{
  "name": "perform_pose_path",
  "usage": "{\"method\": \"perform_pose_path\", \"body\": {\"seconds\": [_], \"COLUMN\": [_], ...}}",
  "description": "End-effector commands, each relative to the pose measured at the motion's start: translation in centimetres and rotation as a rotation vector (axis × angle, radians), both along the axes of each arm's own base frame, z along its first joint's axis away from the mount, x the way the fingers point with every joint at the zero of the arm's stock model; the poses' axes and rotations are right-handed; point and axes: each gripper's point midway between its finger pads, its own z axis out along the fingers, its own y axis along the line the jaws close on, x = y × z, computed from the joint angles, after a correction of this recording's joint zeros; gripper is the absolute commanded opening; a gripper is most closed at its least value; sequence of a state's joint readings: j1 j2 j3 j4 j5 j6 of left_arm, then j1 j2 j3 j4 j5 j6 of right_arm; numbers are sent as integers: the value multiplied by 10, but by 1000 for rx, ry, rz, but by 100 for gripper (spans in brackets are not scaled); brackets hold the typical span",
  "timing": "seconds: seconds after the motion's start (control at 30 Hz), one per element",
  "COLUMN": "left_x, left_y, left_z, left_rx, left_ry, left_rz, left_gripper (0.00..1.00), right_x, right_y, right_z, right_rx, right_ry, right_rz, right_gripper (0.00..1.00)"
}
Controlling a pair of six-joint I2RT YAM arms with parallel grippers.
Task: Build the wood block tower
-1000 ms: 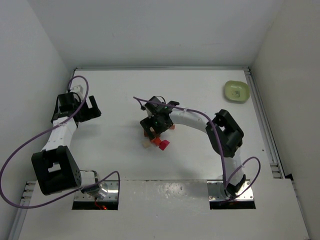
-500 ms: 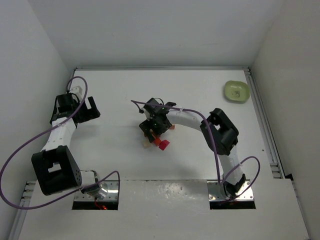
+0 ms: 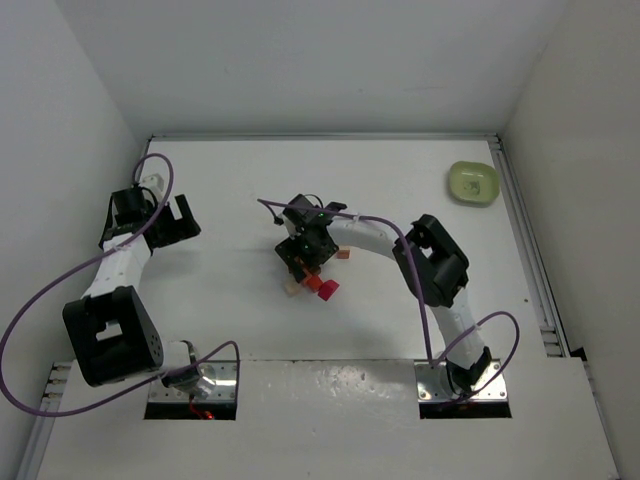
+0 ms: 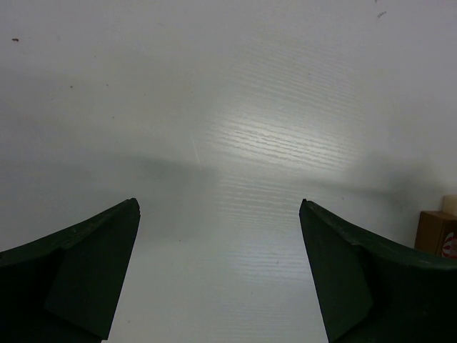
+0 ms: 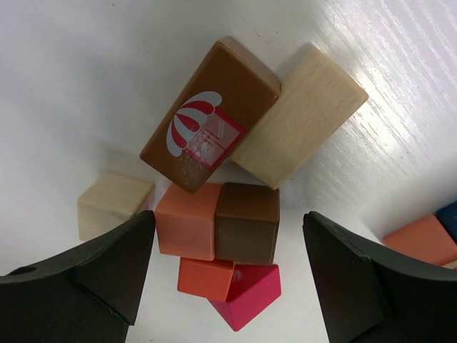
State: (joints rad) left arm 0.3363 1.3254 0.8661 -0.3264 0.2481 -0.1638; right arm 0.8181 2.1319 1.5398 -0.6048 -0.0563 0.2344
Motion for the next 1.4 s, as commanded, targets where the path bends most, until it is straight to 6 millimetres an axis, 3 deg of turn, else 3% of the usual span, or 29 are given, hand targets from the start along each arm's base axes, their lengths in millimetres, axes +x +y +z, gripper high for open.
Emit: {"method": "perform_pose_path", "body": {"seconds": [0.0,0.27,0.5,0.63,0.87,0.97,1.1,1.3,1.37], "left_x": [3,5,5,5,7,7,9,9,9], "left_y": [3,2,1,2,1,-1,-2,-5,-5], "left_z": [3,2,2,2,4,4,3,4,4], "left_rx": [1,-5,-3,4,1,-5,-18,-30,-30], "left_ry": [-16,-18,-20,-21,-31,-34,-36,-40,-40], "left_rz": [-12,-18,-32,-38,-45,-51,-52,-65,-65], "left_gripper": [100,100,100,100,100,100,100,100,100], "right_x": [7,3,3,0,-4,-10,-6,1,-1], "right_y": [8,3,5,1,-1,-11,-7,8,7], "right_z": [6,2,1,-2,16,13,29,80,87], "right_rx": [17,5,8,1,8,-28,8,112,117], "right_ry": [-22,-15,-18,-13,-48,-84,-142,-257,-265], "right_rz": [12,11,43,54,121,181,214,284,294], "right_gripper": [83,80,54,45,33,28,23,20,20]}}
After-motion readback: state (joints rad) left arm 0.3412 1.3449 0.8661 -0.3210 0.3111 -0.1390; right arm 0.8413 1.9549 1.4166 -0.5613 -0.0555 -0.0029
